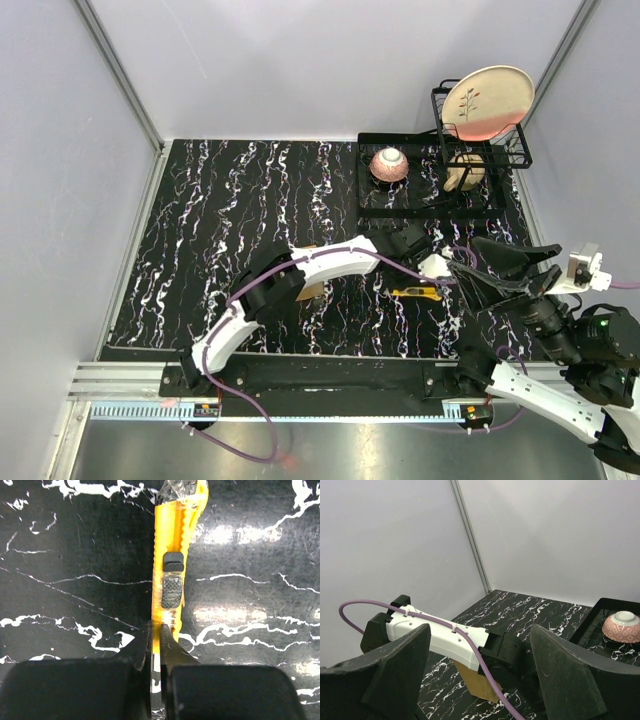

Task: Unpack the express box
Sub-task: Pick up the knife from the center of the board.

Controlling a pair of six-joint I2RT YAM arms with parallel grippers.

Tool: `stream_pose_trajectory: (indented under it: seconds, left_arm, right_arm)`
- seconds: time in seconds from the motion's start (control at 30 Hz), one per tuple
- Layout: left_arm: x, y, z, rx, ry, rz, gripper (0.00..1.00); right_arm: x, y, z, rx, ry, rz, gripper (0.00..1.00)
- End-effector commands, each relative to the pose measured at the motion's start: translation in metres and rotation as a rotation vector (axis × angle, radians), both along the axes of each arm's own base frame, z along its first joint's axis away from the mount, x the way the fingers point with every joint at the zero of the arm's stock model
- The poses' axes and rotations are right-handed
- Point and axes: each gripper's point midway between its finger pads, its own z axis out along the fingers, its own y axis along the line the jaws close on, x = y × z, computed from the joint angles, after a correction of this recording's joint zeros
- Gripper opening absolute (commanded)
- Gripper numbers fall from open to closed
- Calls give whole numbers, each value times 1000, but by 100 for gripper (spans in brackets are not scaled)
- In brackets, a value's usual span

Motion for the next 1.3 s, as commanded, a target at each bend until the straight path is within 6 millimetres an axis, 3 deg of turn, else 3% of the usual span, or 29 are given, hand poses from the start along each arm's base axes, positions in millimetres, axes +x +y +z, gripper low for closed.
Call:
stream_pose_trajectory:
  seconds: [0.0, 0.23, 0.37, 0.4, 0.47, 0.5, 0.57, 0.6, 0.67, 0.7, 0.77, 0.8, 0.93, 1.0, 1.03, 1.07, 1.13, 1.17, 1.2, 1.27]
  left_arm:
    - [-6, 15, 40, -8, -5, 3, 0]
    - [-6, 27, 106, -96, 6, 10, 0]
    - [1, 40, 148, -138, -28, 34, 0]
    - [4, 46, 169, -167, -63, 39, 0]
    - [18, 59, 193, -180, -140, 78, 0]
    - [21, 67, 217, -210, -193, 90, 0]
    - [34, 83, 240, -218, -281, 132, 0]
    - [35, 93, 264, -248, -334, 138, 0]
    - [46, 114, 283, -247, -407, 180, 0]
    - [46, 126, 302, -269, -450, 187, 0]
    - [50, 145, 312, -255, -508, 208, 0]
    - [45, 157, 328, -279, -538, 215, 0]
    - [28, 185, 347, -309, -586, 205, 0]
    - [17, 197, 359, -334, -605, 199, 0]
    - [11, 200, 355, -325, -590, 180, 0]
    - [5, 206, 361, -335, -597, 173, 0]
    - [-3, 213, 357, -327, -587, 151, 0]
    - [-8, 220, 364, -345, -602, 149, 0]
    - [-10, 223, 365, -350, -609, 150, 0]
    - [-17, 232, 367, -360, -623, 146, 0]
  right_arm:
    - [-5, -16, 23, 32, -23, -23, 85]
    - [-6, -27, 32, 3, -34, -57, 83]
    - [2, -30, 18, -33, 11, -100, 84]
    - [2, -33, 14, -31, 22, -111, 84]
    - [8, -39, 7, -11, 70, -153, 83]
    - [12, -38, -3, -37, 108, -171, 83]
    - [17, -39, -19, -59, 181, -202, 84]
    - [21, -34, -27, -82, 212, -206, 85]
    - [23, -27, -40, -93, 267, -198, 87]
    - [25, -20, -46, -98, 294, -190, 91]
    - [26, -10, -51, -105, 316, -164, 94]
    - [27, -5, -55, -102, 330, -156, 98]
    - [30, 16, -52, -93, 338, -104, 100]
    - [31, 39, -43, -111, 327, -40, 100]
    - [31, 49, -40, -124, 327, -15, 100]
    - [36, 73, -47, -186, 353, 29, 100]
    - [33, 96, -28, -222, 334, 111, 100]
    - [40, 117, -36, -282, 365, 132, 100]
    - [39, 122, -17, -271, 341, 154, 100]
    - [39, 140, -4, -280, 331, 213, 100]
